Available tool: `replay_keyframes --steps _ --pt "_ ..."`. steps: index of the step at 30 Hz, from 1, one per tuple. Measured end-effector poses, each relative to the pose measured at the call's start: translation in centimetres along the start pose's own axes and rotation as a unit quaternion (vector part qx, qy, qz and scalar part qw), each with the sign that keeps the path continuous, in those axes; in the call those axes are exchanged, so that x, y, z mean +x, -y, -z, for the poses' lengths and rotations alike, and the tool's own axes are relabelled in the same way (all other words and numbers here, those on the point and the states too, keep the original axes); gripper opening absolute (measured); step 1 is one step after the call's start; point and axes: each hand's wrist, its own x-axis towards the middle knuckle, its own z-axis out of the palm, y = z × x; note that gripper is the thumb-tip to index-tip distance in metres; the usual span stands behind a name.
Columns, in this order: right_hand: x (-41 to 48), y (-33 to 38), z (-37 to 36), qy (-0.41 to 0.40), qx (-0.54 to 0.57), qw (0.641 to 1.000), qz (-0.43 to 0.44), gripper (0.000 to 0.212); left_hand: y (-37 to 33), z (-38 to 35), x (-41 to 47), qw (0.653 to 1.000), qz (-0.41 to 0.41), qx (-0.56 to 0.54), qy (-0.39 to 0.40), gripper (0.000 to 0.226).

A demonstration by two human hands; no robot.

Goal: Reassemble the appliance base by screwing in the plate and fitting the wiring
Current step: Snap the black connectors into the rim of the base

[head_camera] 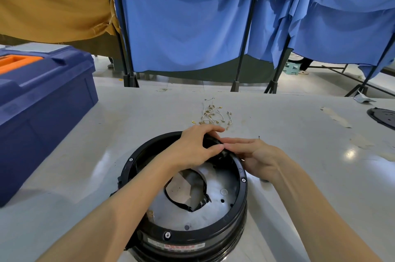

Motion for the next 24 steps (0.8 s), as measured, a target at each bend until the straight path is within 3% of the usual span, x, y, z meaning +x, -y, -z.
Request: replay_keyframes --steps 10,13,16,19,24 --pt "0.0 -0.2 0.2 -0.009 -0.037 0.999 0.012 0.017 0.1 1.0 -0.4 1.0 0.001 0.0 0.005 0.036" --pt "-0.4 0.6 0.7 -0.003 -0.082 0.997 0.0 0.019 0.8 3.2 -0.6 0.996 0.011 0.087 -0.024 0.039" --pt "-1.0 1.5 1.1 0.016 -0.145 0.989 0.002 0.02 2.5 5.6 -1.6 0.977 0.105 0.177 -0.055 0.049" --pt "-1.7 2.0 0.9 0.018 -0.221 0.975 0.022 0.023 3.9 6.2 -2.9 0.976 0.153 0.155 -0.027 0.038" --pt "-2.1 1.6 -1.0 0.021 -0.309 0.948 0.079 0.026 4.2 5.2 -3.9 0.986 0.105 0.122 -0.048 0.025"
